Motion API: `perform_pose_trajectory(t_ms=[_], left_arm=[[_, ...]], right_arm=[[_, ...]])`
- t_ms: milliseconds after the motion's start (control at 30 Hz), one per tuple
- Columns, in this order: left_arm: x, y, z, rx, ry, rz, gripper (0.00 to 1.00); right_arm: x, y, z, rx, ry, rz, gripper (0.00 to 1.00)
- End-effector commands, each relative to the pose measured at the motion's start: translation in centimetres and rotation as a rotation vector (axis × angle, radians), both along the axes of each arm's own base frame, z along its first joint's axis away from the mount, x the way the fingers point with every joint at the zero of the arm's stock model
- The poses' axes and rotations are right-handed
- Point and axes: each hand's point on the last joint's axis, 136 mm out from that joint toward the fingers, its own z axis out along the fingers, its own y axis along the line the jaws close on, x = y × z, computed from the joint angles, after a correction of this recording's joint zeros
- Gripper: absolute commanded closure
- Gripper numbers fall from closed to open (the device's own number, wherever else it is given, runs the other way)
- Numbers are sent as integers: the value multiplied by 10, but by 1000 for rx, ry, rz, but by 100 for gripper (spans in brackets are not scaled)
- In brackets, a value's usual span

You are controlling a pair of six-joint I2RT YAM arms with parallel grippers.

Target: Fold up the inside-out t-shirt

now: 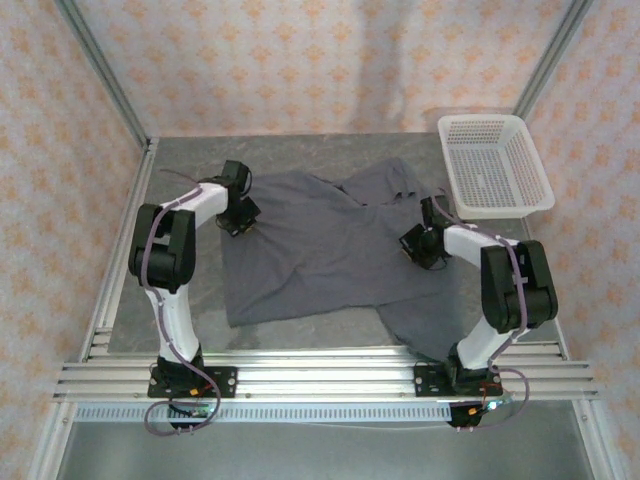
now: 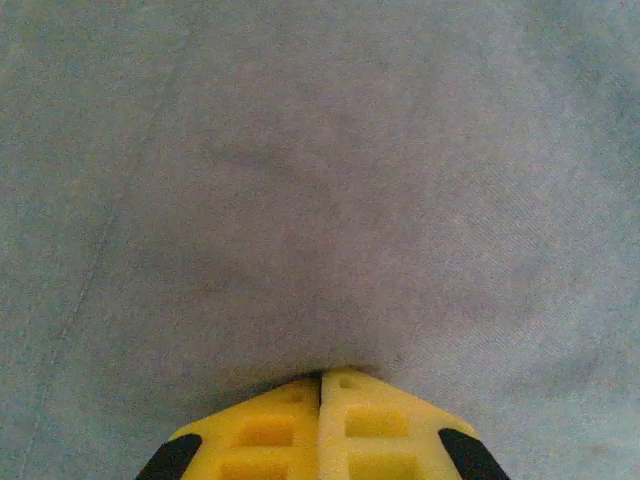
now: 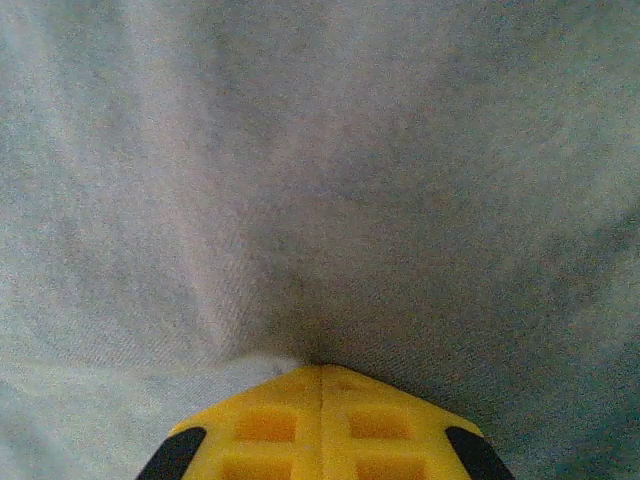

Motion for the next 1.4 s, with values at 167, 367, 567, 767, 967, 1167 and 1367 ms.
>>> perform_pose_trajectory(t_ms=[167, 367, 567, 767, 967, 1167, 1367], left_arm=[[47, 65, 2, 107, -3, 74, 100], [89, 69, 33, 20, -135, 51, 100], [64, 56, 150, -57, -383, 13, 84], [-36, -32, 217, -36, -501, -305, 60], [-136, -101, 179, 9, -438, -606, 47], [-176, -89, 153, 21, -384, -618, 38], [-176, -82, 149, 55, -370, -597, 36]], right_arm=[[9, 53, -24, 52, 16, -22, 100], [62, 66, -5, 61, -61, -16, 100], [59, 49, 71, -10, -175, 40, 100], [-35, 51, 115, -174, -233, 300, 85], [-144, 95, 92, -275, -190, 684, 72], [-193, 142, 53, -384, -69, 1043, 56], [-189, 156, 25, -525, -21, 1152, 62]])
